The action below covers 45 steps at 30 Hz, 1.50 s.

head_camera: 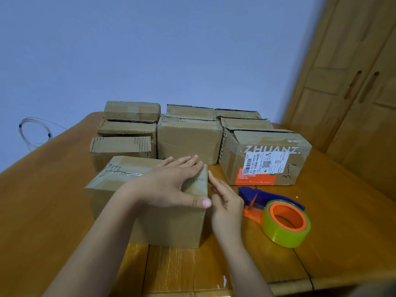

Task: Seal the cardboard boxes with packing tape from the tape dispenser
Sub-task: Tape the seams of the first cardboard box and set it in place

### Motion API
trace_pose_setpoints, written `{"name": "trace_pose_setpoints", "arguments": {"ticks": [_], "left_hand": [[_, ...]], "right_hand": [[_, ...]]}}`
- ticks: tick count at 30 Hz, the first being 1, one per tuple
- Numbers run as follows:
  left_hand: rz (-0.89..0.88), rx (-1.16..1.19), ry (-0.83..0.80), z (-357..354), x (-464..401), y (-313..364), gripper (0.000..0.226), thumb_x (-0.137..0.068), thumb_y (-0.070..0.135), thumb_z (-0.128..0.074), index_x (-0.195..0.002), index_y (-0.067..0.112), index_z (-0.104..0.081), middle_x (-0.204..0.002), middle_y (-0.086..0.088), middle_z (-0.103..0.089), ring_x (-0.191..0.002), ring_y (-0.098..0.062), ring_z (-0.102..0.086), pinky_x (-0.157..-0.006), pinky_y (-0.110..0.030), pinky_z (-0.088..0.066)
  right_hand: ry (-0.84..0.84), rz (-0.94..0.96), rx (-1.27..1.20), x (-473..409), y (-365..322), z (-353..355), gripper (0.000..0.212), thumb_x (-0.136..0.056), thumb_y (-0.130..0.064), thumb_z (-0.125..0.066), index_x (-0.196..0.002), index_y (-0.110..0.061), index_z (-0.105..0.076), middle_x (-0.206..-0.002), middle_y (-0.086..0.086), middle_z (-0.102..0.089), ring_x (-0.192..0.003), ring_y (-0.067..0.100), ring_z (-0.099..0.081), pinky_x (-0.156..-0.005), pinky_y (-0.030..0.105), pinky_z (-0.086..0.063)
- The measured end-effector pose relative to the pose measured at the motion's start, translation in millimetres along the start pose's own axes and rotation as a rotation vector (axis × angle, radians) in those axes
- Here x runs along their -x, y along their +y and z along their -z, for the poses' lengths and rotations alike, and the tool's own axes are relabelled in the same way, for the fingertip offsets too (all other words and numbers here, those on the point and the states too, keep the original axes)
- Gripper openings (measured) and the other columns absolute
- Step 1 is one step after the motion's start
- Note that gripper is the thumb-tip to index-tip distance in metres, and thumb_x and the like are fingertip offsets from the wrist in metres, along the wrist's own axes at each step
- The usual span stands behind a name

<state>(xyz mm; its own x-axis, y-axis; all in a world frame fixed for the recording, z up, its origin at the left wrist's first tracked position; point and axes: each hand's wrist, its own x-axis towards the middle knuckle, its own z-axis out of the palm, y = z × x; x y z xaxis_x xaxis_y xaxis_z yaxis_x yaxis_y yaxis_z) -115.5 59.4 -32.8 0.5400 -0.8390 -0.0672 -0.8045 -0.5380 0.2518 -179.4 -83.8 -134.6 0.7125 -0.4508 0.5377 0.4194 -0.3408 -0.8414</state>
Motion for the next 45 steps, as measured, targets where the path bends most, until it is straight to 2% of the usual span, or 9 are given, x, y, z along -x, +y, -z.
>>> {"name": "trace_pose_setpoints", "arguments": {"ticks": [5, 8, 13, 18, 24, 31, 35, 38, 45], "left_hand": [[-0.009, 0.005, 0.001, 1, 0, 1, 0.143, -0.034, 0.104, -0.010, -0.154, 0.027, 0.000, -0.159, 0.012, 0.010, -0.132, 0.011, 0.013, -0.112, -0.023, 0.011], [-0.027, 0.030, -0.007, 3, 1, 1, 0.142, -0.035, 0.104, -0.013, -0.154, 0.027, -0.001, -0.160, 0.012, 0.009, -0.131, 0.011, 0.012, -0.111, -0.022, 0.012], [-0.036, 0.052, 0.007, 1, 0, -1, 0.140, -0.037, 0.103, -0.019, -0.153, 0.027, -0.003, -0.160, 0.012, 0.007, -0.136, 0.009, 0.010, -0.111, -0.022, 0.012], [-0.011, -0.002, -0.012, 3, 2, 4, 0.123, -0.060, 0.083, -0.058, -0.153, 0.026, 0.001, -0.160, 0.011, 0.009, -0.143, 0.001, 0.010, -0.116, -0.028, 0.011], [-0.009, -0.013, 0.001, 2, 2, 5, 0.110, -0.075, 0.066, -0.063, -0.154, 0.024, 0.000, -0.160, 0.010, 0.007, -0.145, -0.002, 0.009, -0.117, -0.029, 0.009], [-0.016, -0.020, 0.016, 1, 1, 5, 0.108, -0.074, 0.063, -0.063, -0.153, 0.025, -0.001, -0.160, 0.011, 0.006, -0.145, -0.001, 0.008, -0.116, -0.027, 0.008], [-0.029, -0.024, 0.017, 0, 1, 1, 0.122, -0.061, 0.082, -0.057, -0.153, 0.026, -0.002, -0.161, 0.010, 0.004, -0.144, 0.000, 0.006, -0.113, -0.024, 0.009], [-0.045, -0.025, 0.028, 0, 1, 1, 0.127, -0.047, 0.087, -0.036, -0.153, 0.027, -0.002, -0.160, 0.011, 0.004, -0.141, 0.005, 0.008, -0.111, -0.021, 0.010], [-0.049, -0.036, 0.028, -1, 2, 0, 0.128, -0.044, 0.086, -0.033, -0.153, 0.028, 0.000, -0.160, 0.012, 0.006, -0.143, 0.001, 0.007, -0.112, -0.022, 0.010]], "right_hand": [[-0.099, -0.033, -0.006, 7, -5, 11, 0.055, -0.082, -0.005, -0.041, -0.120, -0.041, -0.056, -0.127, -0.009, -0.061, -0.123, 0.005, -0.053, -0.106, 0.032, -0.043], [-0.094, -0.054, -0.089, 9, -9, 21, 0.052, -0.078, -0.006, -0.038, -0.114, -0.034, -0.063, -0.120, -0.016, -0.065, -0.121, 0.004, -0.055, -0.106, 0.031, -0.042], [0.029, -0.023, -0.230, 25, -17, 27, 0.040, -0.083, -0.005, -0.044, -0.115, -0.018, -0.064, -0.113, -0.008, -0.070, -0.111, 0.012, -0.063, -0.094, 0.025, -0.048], [0.025, 0.025, -0.233, 41, -23, 20, 0.034, -0.083, -0.032, -0.054, -0.113, -0.024, -0.067, -0.120, -0.003, -0.065, -0.116, 0.018, -0.058, -0.094, 0.029, -0.048], [0.044, 0.116, -0.098, 46, -31, 10, 0.020, -0.085, -0.029, -0.060, -0.104, -0.030, -0.067, -0.111, -0.012, -0.064, -0.113, 0.016, -0.058, -0.092, 0.024, -0.047], [0.170, 0.117, -0.071, 47, -33, 2, 0.009, -0.081, -0.029, -0.065, -0.089, -0.030, -0.068, -0.098, -0.014, -0.068, -0.101, 0.011, -0.064, -0.085, 0.019, -0.049], [0.269, 0.042, -0.144, 46, -32, -4, 0.014, -0.075, -0.017, -0.070, -0.075, -0.031, -0.072, -0.084, -0.011, -0.069, -0.089, 0.011, -0.066, -0.079, 0.019, -0.048], [0.318, -0.009, -0.153, 48, -32, -11, 0.020, -0.075, -0.012, -0.067, -0.073, -0.032, -0.070, -0.078, -0.006, -0.068, -0.082, 0.013, -0.065, -0.075, 0.022, -0.048], [0.307, -0.021, -0.095, 50, -37, -12, 0.015, -0.077, -0.026, -0.067, -0.081, -0.040, -0.070, -0.078, -0.009, -0.066, -0.081, 0.013, -0.063, -0.073, 0.023, -0.048]]}}
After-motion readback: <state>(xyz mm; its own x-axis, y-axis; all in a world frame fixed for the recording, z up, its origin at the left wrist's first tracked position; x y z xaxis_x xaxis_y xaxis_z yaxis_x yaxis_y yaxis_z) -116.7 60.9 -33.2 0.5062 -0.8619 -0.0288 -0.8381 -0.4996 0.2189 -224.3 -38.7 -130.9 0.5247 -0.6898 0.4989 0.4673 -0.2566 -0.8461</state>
